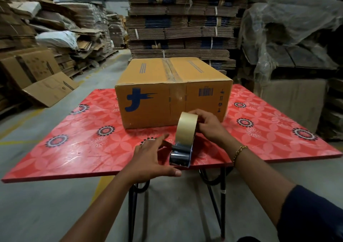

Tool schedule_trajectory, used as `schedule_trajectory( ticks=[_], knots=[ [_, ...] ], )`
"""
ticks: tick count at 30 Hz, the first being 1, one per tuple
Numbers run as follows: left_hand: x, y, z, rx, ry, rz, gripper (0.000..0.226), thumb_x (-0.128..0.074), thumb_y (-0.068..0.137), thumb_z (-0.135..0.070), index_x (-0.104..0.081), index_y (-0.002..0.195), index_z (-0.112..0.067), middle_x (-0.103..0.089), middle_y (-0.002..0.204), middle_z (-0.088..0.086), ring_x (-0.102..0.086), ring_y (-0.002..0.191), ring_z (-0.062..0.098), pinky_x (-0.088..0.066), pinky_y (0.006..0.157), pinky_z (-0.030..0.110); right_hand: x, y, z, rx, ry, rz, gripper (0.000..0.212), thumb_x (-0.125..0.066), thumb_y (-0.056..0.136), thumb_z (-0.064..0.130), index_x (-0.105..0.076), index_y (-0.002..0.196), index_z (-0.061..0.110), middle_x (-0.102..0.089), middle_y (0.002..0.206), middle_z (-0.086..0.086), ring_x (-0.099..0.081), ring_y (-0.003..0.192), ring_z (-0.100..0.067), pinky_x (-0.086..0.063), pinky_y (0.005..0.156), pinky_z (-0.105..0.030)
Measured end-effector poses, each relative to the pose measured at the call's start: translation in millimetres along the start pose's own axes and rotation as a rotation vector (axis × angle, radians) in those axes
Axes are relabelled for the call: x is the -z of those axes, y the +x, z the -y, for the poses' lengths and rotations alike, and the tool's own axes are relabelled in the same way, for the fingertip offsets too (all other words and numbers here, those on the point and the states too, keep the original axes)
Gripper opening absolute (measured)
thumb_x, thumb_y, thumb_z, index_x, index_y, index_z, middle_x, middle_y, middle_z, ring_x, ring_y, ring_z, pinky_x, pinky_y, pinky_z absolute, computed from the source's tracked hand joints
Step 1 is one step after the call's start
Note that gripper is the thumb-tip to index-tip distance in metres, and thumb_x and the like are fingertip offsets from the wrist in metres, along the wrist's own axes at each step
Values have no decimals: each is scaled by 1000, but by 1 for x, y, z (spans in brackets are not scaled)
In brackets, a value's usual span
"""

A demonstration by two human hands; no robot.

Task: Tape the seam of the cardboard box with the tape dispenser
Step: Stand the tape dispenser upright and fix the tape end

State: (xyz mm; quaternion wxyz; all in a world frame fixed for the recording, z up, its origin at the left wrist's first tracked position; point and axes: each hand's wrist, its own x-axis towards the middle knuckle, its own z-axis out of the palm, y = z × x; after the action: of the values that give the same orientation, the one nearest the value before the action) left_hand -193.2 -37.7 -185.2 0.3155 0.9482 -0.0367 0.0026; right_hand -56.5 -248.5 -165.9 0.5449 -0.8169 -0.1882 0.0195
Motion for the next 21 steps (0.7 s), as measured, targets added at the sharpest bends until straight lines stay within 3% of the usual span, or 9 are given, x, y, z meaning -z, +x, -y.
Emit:
schedule_trajectory(
  ticks=[2, 5, 9, 12, 15, 19, 21],
  knots=[
    [-1, 1, -1, -70, 95, -12, 99, -80, 70, -61, -28, 152, -40, -37, 152, -7, -26, 143, 18, -19, 105, 32, -4, 4, 3, -32, 89, 26, 29, -63, 93, 0, -71, 110, 22, -72, 109, -7, -68, 99, -26, -59, 86, -47],
    [-7, 3, 1, -127, 200, -56, 86, -65, 71, -73, -42, 146, -37, -43, 144, -15, -30, 137, 12, -19, 97, 29, -6, 9, 5, -33, 58, 46, 31, -64, 93, 2, -69, 114, 24, -72, 109, -4, -69, 99, -33, -57, 86, -55],
    [-14, 6, 8, -154, 234, -100, 85, -43, 67, -86, -48, 137, -38, -49, 135, -18, -36, 128, 10, -26, 99, 34, 8, -5, 11, -24, -13, -13, 49, -58, 93, -6, -58, 136, 18, -68, 124, -4, -64, 118, -20, -56, 100, -37],
    [-19, 8, 8, -169, 254, -156, 77, -41, 70, -85, -49, 132, -40, -52, 131, -17, -39, 126, 11, -27, 97, 34, 15, -43, 8, 8, -4, -216, 35, -62, 94, 2, -63, 125, 18, -70, 114, 1, -66, 110, -17, -59, 93, -38],
    [-25, 7, 4, -160, 261, -217, 72, -42, 71, -85, -51, 128, -41, -54, 128, -17, -42, 123, 13, -27, 97, 34, 10, -85, -2, -3, -13, -254, 15, -67, 94, 16, -70, 107, 24, -72, 98, 5, -71, 95, -20, -63, 79, -41],
    [-32, 5, 0, -142, 318, -258, 74, -44, 70, -89, -50, 126, -40, -54, 127, -14, -43, 123, 15, -30, 102, 40, -3, -116, -12, 77, -119, -231, 16, -71, 90, 15, -70, 103, 24, -74, 99, 9, -67, 87, 0, -54, 72, -15],
    [-33, 6, -1, -131, 312, -252, 74, -41, 70, -89, -50, 125, -40, -53, 127, -14, -42, 123, 15, -29, 101, 40, -6, -121, -15, 105, -142, -202, 21, -73, 90, 16, -68, 109, 24, -72, 104, 9, -66, 90, 3, -54, 73, -14]
  ],
)
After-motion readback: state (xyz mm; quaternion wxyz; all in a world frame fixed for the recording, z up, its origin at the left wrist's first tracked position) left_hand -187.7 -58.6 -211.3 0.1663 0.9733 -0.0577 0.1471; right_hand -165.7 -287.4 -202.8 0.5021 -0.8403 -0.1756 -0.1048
